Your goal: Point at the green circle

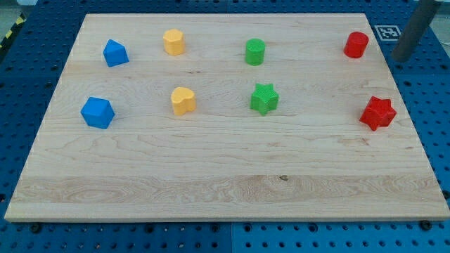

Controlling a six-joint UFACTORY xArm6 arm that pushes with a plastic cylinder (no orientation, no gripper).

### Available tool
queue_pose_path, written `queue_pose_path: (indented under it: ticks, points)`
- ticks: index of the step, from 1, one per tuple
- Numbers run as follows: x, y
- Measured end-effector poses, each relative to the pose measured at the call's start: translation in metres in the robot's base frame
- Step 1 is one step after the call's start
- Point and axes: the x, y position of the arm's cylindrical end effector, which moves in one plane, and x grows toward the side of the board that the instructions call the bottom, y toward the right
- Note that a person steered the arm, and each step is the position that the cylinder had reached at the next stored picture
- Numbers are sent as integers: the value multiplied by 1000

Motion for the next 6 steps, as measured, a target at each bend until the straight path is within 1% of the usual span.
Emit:
queue_pose_path:
  ticks: [1,4,6]
  points:
    - [21,-33]
    - [23,-132]
    - [26,-224]
